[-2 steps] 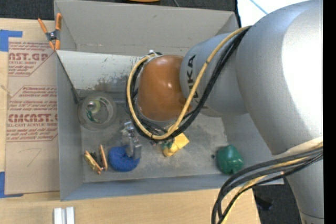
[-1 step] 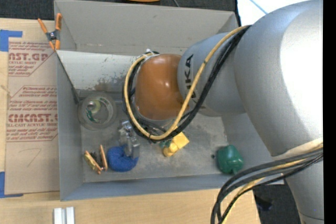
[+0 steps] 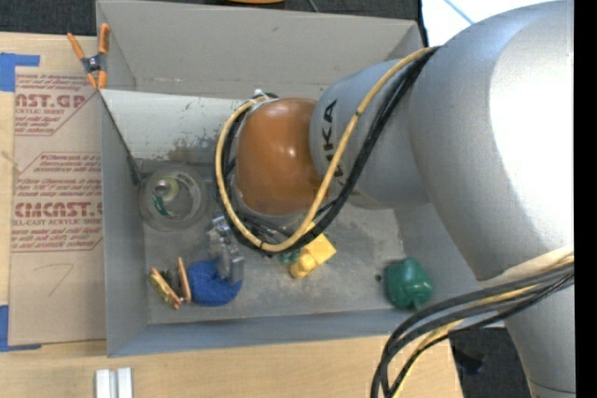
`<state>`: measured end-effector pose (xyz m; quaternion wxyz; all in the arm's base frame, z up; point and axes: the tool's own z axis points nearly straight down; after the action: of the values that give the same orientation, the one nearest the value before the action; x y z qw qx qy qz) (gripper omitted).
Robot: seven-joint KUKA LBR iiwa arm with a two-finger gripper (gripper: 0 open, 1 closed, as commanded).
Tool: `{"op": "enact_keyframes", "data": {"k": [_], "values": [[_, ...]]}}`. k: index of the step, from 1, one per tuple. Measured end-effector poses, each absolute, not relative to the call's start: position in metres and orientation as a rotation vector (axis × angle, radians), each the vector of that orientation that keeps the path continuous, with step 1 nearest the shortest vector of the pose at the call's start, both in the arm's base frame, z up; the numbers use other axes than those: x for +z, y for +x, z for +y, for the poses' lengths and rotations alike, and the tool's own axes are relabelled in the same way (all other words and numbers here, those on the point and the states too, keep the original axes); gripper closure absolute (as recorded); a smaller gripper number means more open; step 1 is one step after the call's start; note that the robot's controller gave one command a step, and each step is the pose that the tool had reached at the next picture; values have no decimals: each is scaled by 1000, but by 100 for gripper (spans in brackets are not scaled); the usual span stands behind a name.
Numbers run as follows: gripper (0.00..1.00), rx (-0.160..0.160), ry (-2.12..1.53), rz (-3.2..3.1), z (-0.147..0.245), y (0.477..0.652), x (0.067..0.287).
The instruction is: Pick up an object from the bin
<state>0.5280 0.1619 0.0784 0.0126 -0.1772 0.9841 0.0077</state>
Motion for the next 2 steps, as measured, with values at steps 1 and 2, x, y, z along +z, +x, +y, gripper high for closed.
{"op": "enact_keyframes", "data": {"k": [1, 2], "values": [[100, 22, -674, 3044, 162, 578, 73], [100, 23, -679, 3039, 162, 576, 73]]}}
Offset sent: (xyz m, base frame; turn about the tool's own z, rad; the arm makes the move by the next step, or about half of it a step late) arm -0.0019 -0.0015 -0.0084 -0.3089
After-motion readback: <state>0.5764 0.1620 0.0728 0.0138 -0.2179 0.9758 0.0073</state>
